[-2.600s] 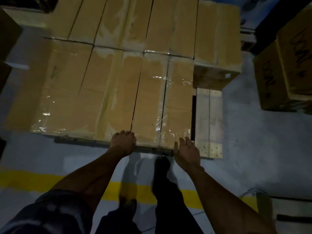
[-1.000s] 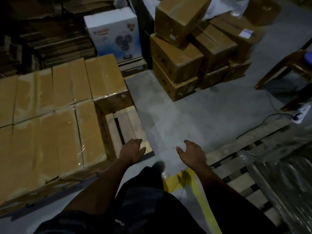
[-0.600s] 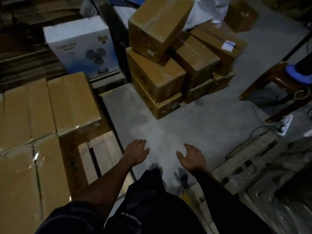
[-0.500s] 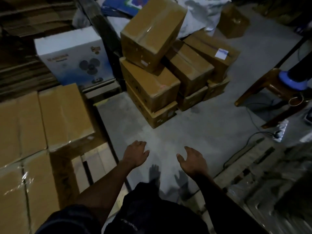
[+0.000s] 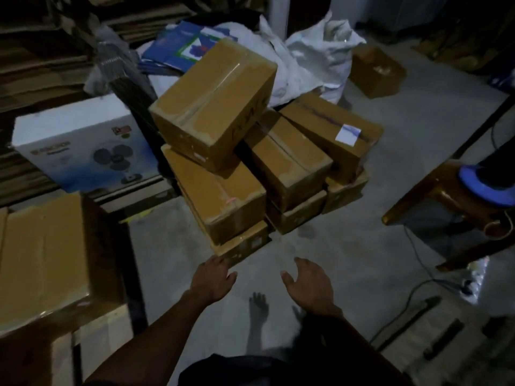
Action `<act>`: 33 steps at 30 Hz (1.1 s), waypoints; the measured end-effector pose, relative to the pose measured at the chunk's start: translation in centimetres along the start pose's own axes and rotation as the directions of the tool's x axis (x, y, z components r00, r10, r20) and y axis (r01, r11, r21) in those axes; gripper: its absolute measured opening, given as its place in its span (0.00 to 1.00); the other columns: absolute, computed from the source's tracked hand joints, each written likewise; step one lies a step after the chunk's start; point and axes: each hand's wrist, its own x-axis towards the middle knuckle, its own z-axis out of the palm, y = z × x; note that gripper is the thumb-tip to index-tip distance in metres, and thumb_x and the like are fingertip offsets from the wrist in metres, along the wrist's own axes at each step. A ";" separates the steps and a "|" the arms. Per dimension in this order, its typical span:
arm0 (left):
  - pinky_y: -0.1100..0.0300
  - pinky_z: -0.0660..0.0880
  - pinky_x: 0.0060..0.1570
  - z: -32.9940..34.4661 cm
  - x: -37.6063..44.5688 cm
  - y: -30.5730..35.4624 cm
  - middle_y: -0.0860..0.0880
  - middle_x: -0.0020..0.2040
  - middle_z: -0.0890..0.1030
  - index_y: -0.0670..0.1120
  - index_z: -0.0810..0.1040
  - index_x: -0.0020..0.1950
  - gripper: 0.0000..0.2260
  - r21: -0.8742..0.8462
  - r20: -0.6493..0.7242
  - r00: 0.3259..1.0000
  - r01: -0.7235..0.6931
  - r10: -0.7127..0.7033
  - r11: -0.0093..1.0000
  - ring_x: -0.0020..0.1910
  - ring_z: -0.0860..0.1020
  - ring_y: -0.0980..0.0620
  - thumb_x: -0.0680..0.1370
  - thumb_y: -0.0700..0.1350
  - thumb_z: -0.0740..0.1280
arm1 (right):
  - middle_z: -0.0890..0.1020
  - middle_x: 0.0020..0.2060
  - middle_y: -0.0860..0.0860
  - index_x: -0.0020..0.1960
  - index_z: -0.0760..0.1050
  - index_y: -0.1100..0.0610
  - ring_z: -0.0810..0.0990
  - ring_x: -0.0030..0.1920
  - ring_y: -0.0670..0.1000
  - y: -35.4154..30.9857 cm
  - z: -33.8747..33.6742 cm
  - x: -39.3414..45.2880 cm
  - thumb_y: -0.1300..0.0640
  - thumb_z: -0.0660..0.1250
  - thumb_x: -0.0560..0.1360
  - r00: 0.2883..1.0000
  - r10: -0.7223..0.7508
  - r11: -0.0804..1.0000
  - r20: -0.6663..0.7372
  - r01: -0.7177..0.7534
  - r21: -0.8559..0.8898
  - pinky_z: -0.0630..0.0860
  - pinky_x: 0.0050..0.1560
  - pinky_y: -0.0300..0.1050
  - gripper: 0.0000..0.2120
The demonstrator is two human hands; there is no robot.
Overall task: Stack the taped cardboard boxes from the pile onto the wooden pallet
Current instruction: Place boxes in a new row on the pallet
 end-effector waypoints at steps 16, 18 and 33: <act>0.49 0.72 0.60 -12.3 16.6 10.6 0.40 0.68 0.74 0.43 0.69 0.71 0.24 -0.312 -0.136 0.951 0.226 -0.278 0.923 0.64 0.72 0.41 0.80 0.56 0.54 | 0.72 0.70 0.55 0.74 0.66 0.54 0.68 0.70 0.58 -0.5 -17.8 24.9 0.38 0.59 0.79 0.930 -0.327 0.917 0.167 0.355 -0.179 0.68 0.68 0.56 0.30; 0.50 0.71 0.62 -13.2 19.6 10.1 0.41 0.70 0.72 0.43 0.66 0.74 0.22 -0.349 -0.152 0.942 0.233 -0.301 0.907 0.67 0.70 0.42 0.82 0.51 0.59 | 0.71 0.71 0.54 0.75 0.64 0.54 0.67 0.71 0.58 -1.8 -18.5 28.5 0.39 0.59 0.80 0.921 -0.343 0.903 0.186 0.377 -0.204 0.68 0.69 0.55 0.29; 0.47 0.62 0.72 -27.1 32.6 1.9 0.41 0.79 0.58 0.41 0.57 0.78 0.28 -0.634 -0.260 0.730 0.365 -0.632 0.682 0.76 0.59 0.42 0.83 0.53 0.59 | 0.62 0.77 0.54 0.78 0.58 0.54 0.61 0.76 0.58 -17.1 -27.9 50.3 0.39 0.59 0.80 0.837 -0.519 0.818 0.173 0.545 -0.182 0.64 0.72 0.55 0.32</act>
